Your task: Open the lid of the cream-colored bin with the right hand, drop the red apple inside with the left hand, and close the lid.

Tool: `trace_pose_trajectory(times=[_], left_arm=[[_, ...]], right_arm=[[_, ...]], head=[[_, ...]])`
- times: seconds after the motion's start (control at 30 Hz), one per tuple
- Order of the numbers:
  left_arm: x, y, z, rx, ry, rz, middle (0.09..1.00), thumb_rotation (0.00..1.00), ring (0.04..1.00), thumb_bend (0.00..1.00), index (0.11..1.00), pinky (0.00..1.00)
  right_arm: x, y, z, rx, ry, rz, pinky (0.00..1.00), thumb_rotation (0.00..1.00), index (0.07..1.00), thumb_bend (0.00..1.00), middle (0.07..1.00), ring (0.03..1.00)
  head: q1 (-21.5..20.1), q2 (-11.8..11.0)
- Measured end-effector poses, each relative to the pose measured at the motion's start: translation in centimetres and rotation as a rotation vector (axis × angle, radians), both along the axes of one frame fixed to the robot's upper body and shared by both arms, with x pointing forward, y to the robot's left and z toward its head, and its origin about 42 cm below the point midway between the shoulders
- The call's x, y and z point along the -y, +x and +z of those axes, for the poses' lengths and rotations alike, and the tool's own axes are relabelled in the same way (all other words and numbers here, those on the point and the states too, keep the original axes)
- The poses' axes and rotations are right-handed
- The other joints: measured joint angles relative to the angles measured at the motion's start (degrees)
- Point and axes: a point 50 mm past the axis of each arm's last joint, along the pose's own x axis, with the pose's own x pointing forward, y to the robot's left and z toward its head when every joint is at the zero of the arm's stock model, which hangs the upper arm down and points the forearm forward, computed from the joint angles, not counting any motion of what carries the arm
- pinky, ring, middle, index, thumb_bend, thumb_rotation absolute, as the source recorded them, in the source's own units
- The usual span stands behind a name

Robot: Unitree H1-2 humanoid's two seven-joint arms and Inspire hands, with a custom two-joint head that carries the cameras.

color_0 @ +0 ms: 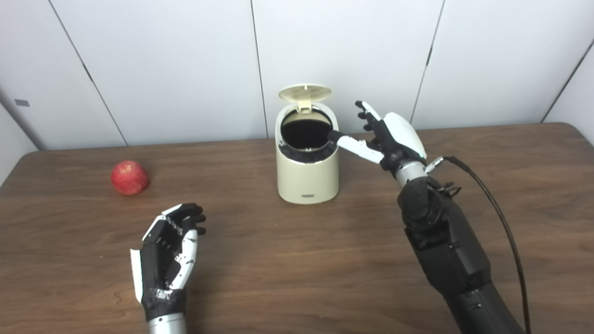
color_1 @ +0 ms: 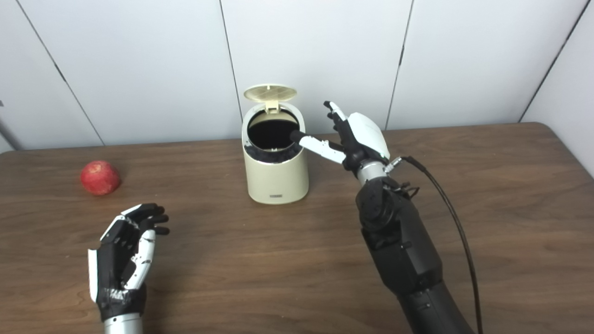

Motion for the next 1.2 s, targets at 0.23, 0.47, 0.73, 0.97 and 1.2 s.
trace_pose_trajectory(times=[0.23,0.47,0.73,0.97,1.2], left_arm=[[0.1,0.1,0.0,0.001,-0.001,-0.002,0.643,0.27,0.613,0.25,0.632,0.52],[0.1,0.3,0.0,0.010,-0.002,0.001,0.641,0.26,0.611,0.25,0.631,0.52],[-0.3,0.6,-0.2,0.011,-0.014,0.003,0.649,0.28,0.627,0.25,0.634,0.55],[-0.7,0.8,0.0,0.042,-0.008,0.007,0.649,0.26,0.633,0.27,0.634,0.55],[-1.5,0.7,0.2,0.054,-0.002,0.036,0.648,0.17,0.604,0.52,0.644,0.52]], right_arm=[[1.0,-2.2,0.9,0.073,0.105,0.005,0.66,1.00,0.937,0.98,0.904,0.802],[4.1,-7.3,-2.8,0.307,0.285,-0.015,0.62,0.67,0.764,0.47,0.747,0.716],[7.1,-12.4,-8.8,0.413,0.394,-0.018,0.54,0.34,0.675,0.26,0.668,0.636],[7.6,-15.3,-10.1,0.499,0.453,0.001,0.52,0.28,0.650,0.28,0.653,0.617],[7.7,-15.7,-10.4,0.533,0.494,-0.038,0.56,0.40,0.661,0.30,0.664,0.637]], head=[[0.6,-0.3],[0.7,-0.8],[0.6,-1.2],[0.4,-1.0],[0.8,-1.1]])
